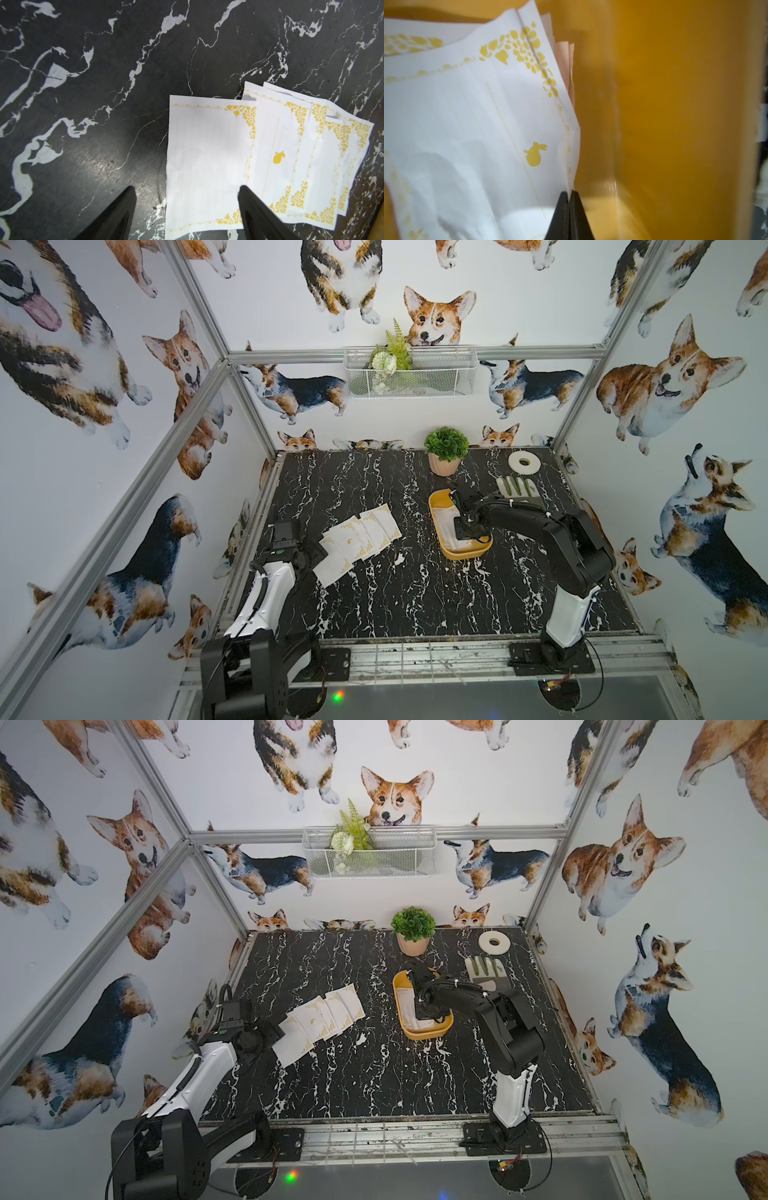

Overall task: Take out the stationery paper from the storage box
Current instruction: Pick up the stationery paper from the storage box.

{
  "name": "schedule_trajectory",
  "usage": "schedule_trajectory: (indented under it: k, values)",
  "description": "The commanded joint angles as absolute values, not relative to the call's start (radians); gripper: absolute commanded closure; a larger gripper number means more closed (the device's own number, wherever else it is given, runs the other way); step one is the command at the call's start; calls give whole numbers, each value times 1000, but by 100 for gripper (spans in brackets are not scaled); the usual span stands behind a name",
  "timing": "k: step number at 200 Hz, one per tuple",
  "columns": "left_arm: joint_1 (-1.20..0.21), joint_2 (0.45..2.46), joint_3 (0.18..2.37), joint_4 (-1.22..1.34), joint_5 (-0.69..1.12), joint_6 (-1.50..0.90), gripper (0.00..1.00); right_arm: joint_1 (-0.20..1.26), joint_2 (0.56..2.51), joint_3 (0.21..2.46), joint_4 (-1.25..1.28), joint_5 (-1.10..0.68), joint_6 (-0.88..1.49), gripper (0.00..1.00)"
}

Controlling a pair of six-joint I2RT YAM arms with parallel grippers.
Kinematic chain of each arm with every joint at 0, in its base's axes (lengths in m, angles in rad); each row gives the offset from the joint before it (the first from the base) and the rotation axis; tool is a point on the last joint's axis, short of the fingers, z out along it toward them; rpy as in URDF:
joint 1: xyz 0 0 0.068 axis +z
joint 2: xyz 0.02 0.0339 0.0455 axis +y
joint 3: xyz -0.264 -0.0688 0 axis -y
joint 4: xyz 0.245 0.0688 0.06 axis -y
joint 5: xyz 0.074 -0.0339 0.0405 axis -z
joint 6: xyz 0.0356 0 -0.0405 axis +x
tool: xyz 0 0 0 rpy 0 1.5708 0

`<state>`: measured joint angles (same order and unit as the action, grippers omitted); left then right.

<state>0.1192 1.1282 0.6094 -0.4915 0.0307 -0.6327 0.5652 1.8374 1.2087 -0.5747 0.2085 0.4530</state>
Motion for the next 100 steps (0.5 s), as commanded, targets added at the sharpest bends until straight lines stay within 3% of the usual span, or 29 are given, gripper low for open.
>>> schedule_trajectory:
  k: [1,67,100]
  values:
    - [120,1125,612,-483,32,-643,19,571,1788,1222,-600,230,456,100]
    - [120,1072,604,-478,36,-648,19,580,1669,1231,-626,243,446,100]
    - [118,985,570,-373,163,-648,17,580,1634,1226,-640,236,451,100]
